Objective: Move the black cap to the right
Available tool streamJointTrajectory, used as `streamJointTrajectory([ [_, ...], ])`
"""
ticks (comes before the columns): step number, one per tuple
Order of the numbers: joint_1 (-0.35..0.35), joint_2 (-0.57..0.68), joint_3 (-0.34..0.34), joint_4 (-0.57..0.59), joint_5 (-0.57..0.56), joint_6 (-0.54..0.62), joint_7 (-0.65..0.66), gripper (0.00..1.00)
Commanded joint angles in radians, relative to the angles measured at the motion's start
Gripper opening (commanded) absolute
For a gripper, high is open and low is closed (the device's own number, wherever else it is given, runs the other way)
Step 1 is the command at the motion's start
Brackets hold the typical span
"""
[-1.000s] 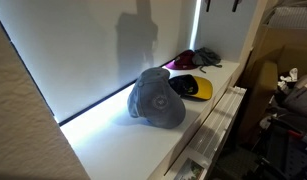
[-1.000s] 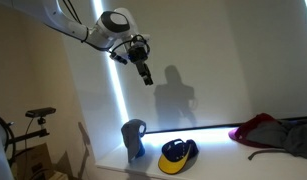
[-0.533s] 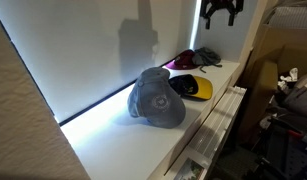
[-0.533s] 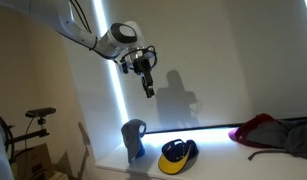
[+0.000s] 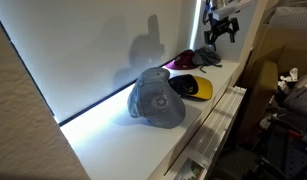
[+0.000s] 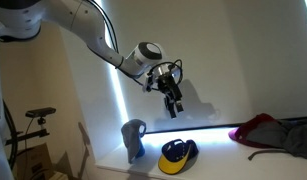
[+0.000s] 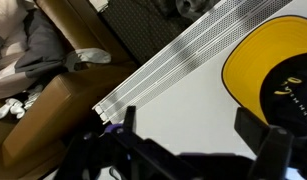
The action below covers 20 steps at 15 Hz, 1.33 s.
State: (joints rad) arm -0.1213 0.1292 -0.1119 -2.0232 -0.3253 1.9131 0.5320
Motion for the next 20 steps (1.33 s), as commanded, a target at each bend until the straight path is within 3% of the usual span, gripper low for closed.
streamJointTrajectory([
  [1, -0.020, -0.136, -0.030, -0.146, 0.062, 0.111, -0.063, 1.00],
  [3, -0.026, -0.182, -0.046, -0.235, 0.045, 0.228, -0.101, 1.00],
  [4, -0.026, -0.187, -0.053, -0.257, -0.041, 0.223, -0.166, 1.00],
  [5, -0.041, -0.186, -0.067, -0.273, -0.059, 0.197, -0.232, 1.00],
  [9, -0.079, -0.131, -0.111, -0.312, -0.088, 0.282, -0.483, 1.00],
  [11, -0.141, -0.147, -0.176, -0.363, -0.161, 0.309, -0.654, 1.00],
  [12, -0.099, -0.139, -0.135, -0.323, -0.114, 0.267, -0.528, 1.00],
  [15, -0.147, -0.136, -0.181, -0.344, -0.140, 0.289, -0.643, 1.00],
  [17, -0.147, -0.135, -0.182, -0.334, -0.062, 0.350, -0.688, 1.00],
  [18, -0.076, -0.125, -0.110, -0.331, -0.070, 0.360, -0.596, 1.00],
  [20, -0.041, -0.107, -0.067, -0.315, -0.141, 0.362, -0.604, 1.00],
])
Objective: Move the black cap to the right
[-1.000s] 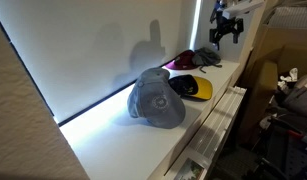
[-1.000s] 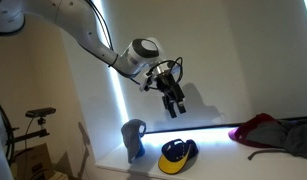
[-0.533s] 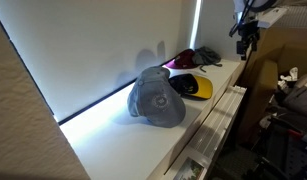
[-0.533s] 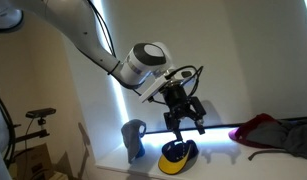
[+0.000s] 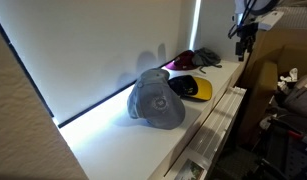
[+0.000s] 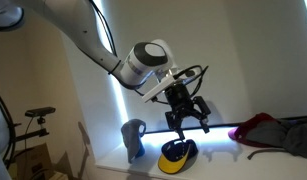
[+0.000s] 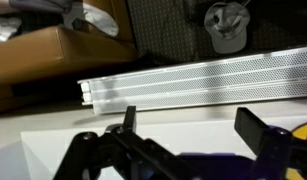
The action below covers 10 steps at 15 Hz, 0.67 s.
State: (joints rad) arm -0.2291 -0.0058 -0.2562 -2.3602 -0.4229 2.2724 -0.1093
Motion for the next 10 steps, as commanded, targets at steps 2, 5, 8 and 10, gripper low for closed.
streamJointTrajectory([
  [2, 0.131, 0.073, 0.145, 0.057, -0.028, -0.014, 0.026, 1.00],
  [5, 0.214, 0.198, 0.226, 0.164, -0.016, -0.040, -0.011, 1.00],
  [8, 0.237, 0.174, 0.234, 0.132, -0.016, -0.022, 0.012, 1.00],
  [10, 0.245, 0.222, 0.236, 0.172, -0.016, -0.033, -0.001, 1.00],
])
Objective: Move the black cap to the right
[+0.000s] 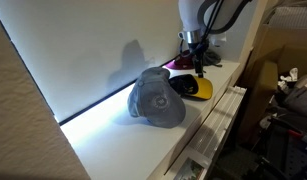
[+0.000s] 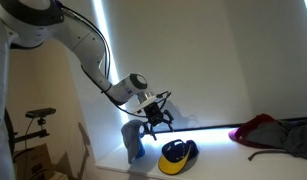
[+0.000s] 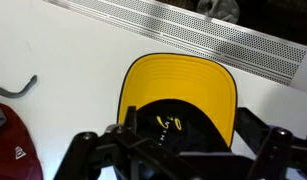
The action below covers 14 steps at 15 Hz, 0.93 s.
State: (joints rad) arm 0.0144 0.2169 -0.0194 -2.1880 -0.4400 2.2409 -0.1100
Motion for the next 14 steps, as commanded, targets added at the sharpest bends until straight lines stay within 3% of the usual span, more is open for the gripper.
streamJointTrajectory([
  [1, 0.002, -0.001, -0.008, -0.011, -0.014, 0.047, 0.048, 1.00],
  [3, -0.001, 0.039, -0.017, 0.021, 0.002, 0.158, 0.142, 1.00],
  [7, 0.032, 0.206, -0.082, 0.160, -0.078, 0.371, 0.368, 1.00],
  [9, 0.084, 0.291, -0.146, 0.255, -0.109, 0.374, 0.511, 1.00],
  [10, 0.061, 0.191, -0.116, 0.146, -0.063, 0.369, 0.401, 1.00],
  [12, 0.089, 0.265, -0.152, 0.218, -0.068, 0.373, 0.463, 1.00],
  [14, 0.084, 0.298, -0.139, 0.262, -0.032, 0.323, 0.441, 1.00],
])
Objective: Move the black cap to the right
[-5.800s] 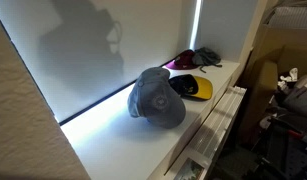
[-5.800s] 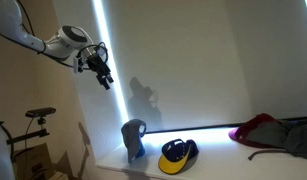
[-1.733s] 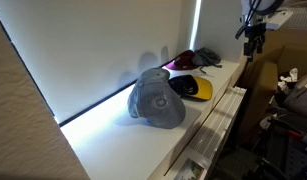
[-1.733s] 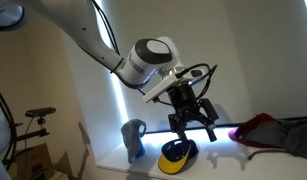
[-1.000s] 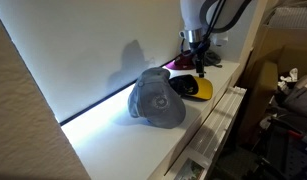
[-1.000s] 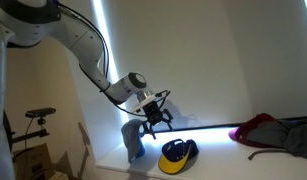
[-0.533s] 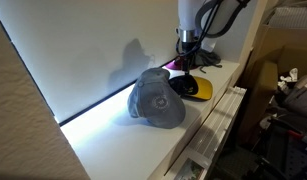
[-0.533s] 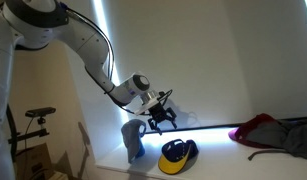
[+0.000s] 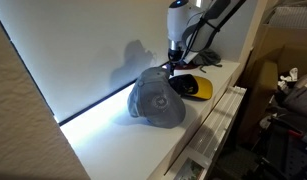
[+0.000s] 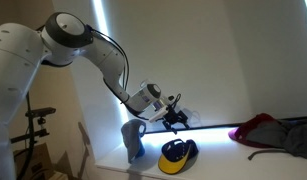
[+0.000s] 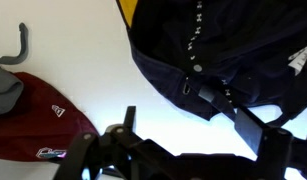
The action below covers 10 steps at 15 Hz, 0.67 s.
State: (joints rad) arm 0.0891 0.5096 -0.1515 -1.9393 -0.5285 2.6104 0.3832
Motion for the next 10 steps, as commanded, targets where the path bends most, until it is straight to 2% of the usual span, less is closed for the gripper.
streamJointTrajectory([
  [1, -0.025, 0.019, 0.021, 0.033, 0.119, -0.089, -0.107, 1.00],
  [4, -0.087, 0.020, 0.048, 0.047, 0.278, -0.229, -0.240, 1.00],
  [5, -0.085, 0.020, 0.028, 0.051, 0.291, -0.264, -0.225, 1.00],
  [6, -0.049, 0.004, 0.016, 0.021, 0.253, -0.203, -0.189, 1.00],
  [10, -0.050, 0.004, 0.014, 0.023, 0.256, -0.211, -0.190, 1.00],
])
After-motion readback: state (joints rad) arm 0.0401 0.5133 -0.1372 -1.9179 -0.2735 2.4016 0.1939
